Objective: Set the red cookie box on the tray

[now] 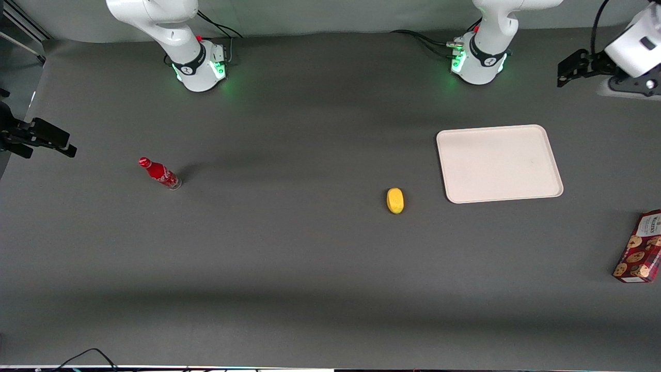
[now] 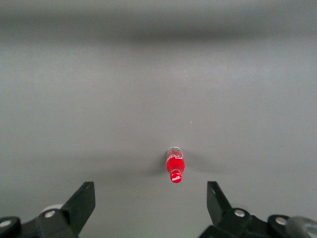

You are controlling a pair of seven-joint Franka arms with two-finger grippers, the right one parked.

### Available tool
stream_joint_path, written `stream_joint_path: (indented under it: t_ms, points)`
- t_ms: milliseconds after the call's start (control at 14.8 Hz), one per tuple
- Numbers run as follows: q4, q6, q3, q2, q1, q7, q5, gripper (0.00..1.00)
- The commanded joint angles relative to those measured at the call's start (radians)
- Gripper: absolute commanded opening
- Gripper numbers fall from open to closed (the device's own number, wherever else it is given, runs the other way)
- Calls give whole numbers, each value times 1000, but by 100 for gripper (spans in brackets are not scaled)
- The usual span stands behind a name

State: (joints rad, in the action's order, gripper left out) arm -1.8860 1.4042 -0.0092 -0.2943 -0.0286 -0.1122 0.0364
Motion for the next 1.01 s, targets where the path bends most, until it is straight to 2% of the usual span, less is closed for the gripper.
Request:
stream_joint_path:
  t_ms: [0,270,472,742,944]
  points:
    - [31,-27,1,6,-1,-1,19,100]
    - [50,-36,14,21,3,6,14,100]
    - [85,-33,122,61,1,-10,8,100]
    - [305,-42,240,266,3,-217,25,100]
    - [460,-7,339,465,4,-462,66,100]
